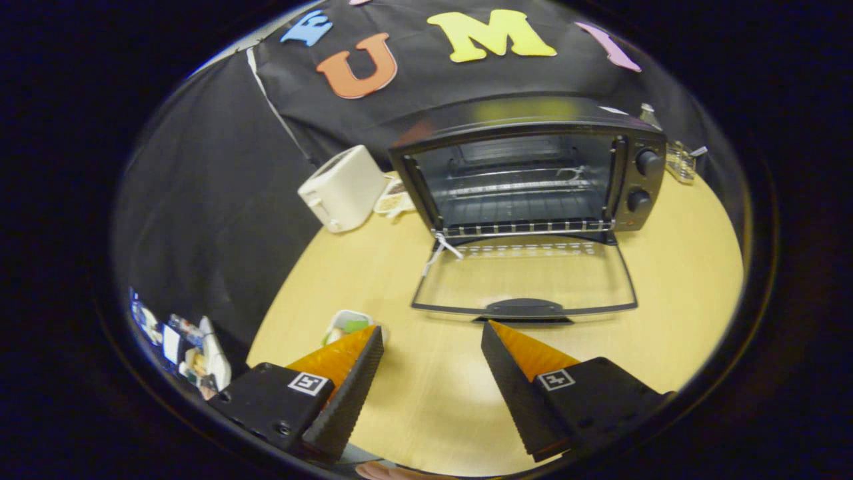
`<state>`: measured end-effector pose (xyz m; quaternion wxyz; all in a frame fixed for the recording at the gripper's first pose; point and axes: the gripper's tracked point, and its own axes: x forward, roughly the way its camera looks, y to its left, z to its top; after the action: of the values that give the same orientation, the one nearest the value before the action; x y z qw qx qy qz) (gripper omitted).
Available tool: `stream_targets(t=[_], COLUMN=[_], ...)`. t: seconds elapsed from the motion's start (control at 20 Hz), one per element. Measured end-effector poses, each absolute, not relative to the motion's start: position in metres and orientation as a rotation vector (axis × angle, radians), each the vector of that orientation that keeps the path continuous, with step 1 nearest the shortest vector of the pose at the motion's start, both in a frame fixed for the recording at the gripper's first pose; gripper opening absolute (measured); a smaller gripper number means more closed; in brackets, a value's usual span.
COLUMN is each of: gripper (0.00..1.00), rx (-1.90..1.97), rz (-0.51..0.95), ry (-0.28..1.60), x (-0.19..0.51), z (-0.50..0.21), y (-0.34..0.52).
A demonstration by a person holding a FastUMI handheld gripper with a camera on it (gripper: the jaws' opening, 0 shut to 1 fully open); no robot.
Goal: Open the toaster oven, put the food inside, and close the toaster oven door.
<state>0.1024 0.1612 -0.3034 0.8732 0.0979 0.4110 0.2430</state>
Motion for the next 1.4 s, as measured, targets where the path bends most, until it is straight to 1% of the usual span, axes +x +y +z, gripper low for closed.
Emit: stream_targets(t=[0.15,0.35,0.45,0.5,0.7,0.8,0.9,1.1,1.25,1.4], gripper=[0.95,0.88,0.84,0.80,0.43,0.39,0.37,0.37,0.37,0.36], rx=[0.288,0.365,0.401,0.423,0.520,0.548,0.581,0.667,0.750,0.864], rz=[0.639,0.692,0.695,0.701,0.719,0.733,0.755,0.799,0.811,0.773], ry=[0.992,1.153,1.191,1.198,1.216,1.190,1.163,1.115,1.025,0.916], x=[0.073,0.057,0.058,0.060,0.056,0.058,0.057,0.052,0.061,0.086], z=[-0.309,-0.331,-0.340,-0.342,-0.336,-0.328,-0.314,-0.287,-0.266,-0.255], y=[0.191,0.211,0.218,0.221,0.223,0.222,0.219,0.211,0.196,0.172])
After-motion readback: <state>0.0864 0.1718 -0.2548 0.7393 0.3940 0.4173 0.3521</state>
